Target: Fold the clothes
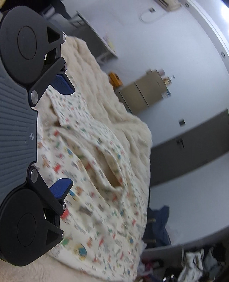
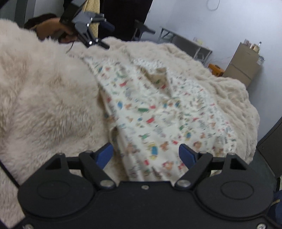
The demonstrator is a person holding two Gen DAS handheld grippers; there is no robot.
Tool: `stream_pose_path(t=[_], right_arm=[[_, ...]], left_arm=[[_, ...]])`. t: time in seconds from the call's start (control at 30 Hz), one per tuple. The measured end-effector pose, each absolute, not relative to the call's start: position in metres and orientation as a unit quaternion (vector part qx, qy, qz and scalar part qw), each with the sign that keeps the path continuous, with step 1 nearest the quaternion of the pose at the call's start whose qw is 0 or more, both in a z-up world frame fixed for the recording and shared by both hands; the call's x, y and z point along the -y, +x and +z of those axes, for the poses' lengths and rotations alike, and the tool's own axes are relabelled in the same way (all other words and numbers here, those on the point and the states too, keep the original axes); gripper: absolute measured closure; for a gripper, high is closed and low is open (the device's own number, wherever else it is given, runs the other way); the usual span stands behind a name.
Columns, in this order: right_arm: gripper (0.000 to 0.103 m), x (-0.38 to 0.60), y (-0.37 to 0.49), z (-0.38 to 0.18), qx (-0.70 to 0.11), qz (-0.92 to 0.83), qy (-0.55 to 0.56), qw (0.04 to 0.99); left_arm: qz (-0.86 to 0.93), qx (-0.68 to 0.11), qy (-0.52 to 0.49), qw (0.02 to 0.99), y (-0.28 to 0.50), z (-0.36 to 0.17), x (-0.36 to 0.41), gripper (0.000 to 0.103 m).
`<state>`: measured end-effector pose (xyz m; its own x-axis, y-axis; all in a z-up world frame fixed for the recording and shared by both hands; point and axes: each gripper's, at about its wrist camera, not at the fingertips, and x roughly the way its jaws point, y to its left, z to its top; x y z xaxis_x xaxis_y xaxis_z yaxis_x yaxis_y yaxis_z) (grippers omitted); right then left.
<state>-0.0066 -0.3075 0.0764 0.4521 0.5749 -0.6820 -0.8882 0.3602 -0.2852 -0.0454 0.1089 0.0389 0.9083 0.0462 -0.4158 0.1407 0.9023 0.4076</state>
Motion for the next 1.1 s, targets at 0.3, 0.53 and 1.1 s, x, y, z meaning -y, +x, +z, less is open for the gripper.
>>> stream_pose_path(t=[0.3, 0.53, 1.1], right_arm=[[0.022, 0.303, -0.023, 0.059, -0.249, 0.462, -0.351, 0.776], [0.022, 0.308, -0.03, 0.057, -0.249, 0.462, -0.38, 0.762], [0.022, 0.297, -0.019, 0.039, -0.25, 0.424, -0.432, 0.756]], left_arm=[[-0.039, -0.223, 0.206, 0.952, -0.054, 0.015, -0.092, 0.003], [-0.031, -0.218, 0.202, 0.954, -0.061, 0.019, -0.095, 0.003], [-0.131, -0.293, 0.326, 0.889, -0.115, -0.035, -0.122, 0.001]])
